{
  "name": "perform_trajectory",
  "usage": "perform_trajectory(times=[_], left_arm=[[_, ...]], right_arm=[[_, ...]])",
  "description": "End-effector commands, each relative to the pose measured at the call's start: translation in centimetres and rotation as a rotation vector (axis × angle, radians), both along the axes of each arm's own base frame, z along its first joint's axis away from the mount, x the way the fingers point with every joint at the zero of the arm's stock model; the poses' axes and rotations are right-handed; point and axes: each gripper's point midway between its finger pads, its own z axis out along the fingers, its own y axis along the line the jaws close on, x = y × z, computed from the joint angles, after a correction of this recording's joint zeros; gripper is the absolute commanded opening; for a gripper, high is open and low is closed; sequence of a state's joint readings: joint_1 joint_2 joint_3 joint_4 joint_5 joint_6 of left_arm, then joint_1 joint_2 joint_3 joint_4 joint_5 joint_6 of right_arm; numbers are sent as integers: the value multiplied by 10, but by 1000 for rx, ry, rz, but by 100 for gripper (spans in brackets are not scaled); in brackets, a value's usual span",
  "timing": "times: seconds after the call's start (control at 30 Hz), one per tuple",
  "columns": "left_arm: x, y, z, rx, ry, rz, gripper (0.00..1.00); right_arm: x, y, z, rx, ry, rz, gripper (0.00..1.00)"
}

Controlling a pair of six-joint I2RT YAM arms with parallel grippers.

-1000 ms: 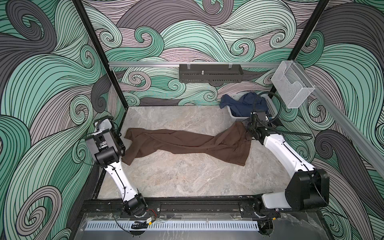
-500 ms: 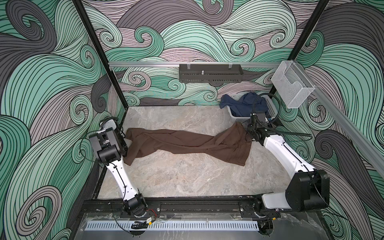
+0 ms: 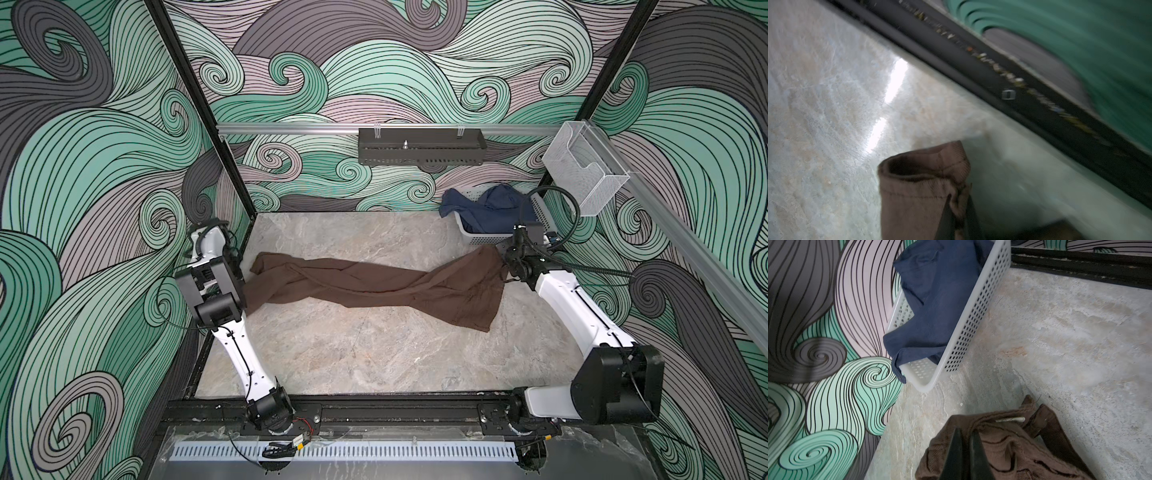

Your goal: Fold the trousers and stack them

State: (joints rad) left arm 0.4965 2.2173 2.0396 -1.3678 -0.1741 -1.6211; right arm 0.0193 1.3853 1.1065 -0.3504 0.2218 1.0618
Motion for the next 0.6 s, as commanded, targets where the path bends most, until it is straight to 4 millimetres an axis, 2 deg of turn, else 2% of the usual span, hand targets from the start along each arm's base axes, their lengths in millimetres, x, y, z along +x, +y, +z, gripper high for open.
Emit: perform_trajectory(times=[0.0, 0.13, 0.27, 0.4, 0.57], left_arm=[[5, 33, 60, 153, -33, -57, 0], [25, 48, 91, 227, -128, -81, 0], [29, 49, 96, 223, -162, -107, 0], [27, 38, 80, 146, -152, -145, 0], [11, 14, 39, 23, -72, -229, 0]], right_arm=[[11, -32, 33, 19, -107, -109, 0], [26, -52, 45, 52, -144, -159, 0], [33, -55, 45, 80, -152, -169, 0], [25, -53, 35, 94, -137, -172, 0], [8, -49, 16, 98, -98, -162, 0]])
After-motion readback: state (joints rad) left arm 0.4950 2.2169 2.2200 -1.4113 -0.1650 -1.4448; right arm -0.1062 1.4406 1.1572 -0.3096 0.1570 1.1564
